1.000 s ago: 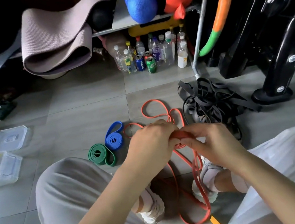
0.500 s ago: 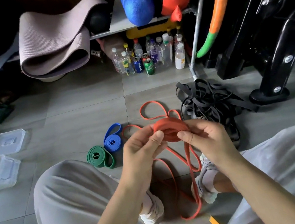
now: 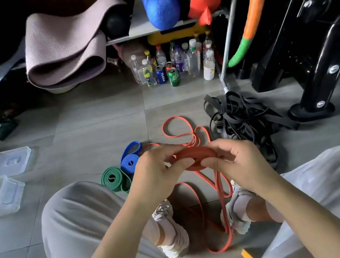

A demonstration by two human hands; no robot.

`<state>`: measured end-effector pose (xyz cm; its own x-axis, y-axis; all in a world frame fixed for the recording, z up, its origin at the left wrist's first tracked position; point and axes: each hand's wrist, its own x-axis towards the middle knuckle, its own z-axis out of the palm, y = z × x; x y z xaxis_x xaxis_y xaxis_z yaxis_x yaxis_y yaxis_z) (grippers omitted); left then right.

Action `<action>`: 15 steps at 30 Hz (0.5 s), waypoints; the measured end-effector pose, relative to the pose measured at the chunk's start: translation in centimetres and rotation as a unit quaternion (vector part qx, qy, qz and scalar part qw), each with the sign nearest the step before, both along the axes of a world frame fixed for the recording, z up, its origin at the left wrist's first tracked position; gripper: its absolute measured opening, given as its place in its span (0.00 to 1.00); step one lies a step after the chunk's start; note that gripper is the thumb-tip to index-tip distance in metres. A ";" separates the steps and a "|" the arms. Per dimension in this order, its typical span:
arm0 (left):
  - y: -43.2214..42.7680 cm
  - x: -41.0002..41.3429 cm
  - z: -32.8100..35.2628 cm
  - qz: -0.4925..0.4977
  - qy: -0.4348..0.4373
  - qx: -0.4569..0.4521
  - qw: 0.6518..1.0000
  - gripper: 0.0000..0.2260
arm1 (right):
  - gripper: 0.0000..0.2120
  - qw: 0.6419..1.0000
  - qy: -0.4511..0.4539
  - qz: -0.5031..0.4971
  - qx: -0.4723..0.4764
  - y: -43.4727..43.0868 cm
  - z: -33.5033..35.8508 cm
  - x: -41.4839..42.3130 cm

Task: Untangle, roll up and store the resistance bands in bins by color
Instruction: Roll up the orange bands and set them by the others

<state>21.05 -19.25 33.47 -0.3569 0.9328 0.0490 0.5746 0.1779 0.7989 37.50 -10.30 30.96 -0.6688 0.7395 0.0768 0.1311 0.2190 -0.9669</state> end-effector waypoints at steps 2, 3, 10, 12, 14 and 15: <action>0.0 0.1 -0.1 0.009 -0.080 0.021 0.997 0.11 | 0.13 1.000 0.014 -0.013 -0.022 -0.1 -0.1 0.0; 0.0 0.2 -0.2 0.012 -0.118 0.019 0.993 0.12 | 0.12 1.000 0.013 -0.017 -0.017 0.0 -0.2 0.0; -0.4 0.3 -0.6 -0.050 0.145 -0.051 0.987 0.13 | 0.07 0.983 -0.105 0.030 0.144 0.1 -0.6 0.3; -0.2 0.5 -0.2 -0.078 0.204 -0.019 0.976 0.12 | 0.09 0.976 -0.130 0.035 0.168 -0.2 -0.6 0.0; -0.1 0.7 -0.1 -0.072 0.223 -0.027 0.972 0.09 | 0.10 0.979 -0.122 0.024 0.164 -0.2 -0.6 -0.1; -0.1 0.7 -0.3 -0.055 0.204 -0.028 0.977 0.08 | 0.08 0.984 -0.106 0.015 0.144 -0.2 -0.6 -0.2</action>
<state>21.70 -19.35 33.18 -0.2167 0.9696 0.1133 0.8611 0.1351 0.4902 37.34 -10.47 30.33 -0.7135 0.6873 0.1361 0.3132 0.4866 -0.8155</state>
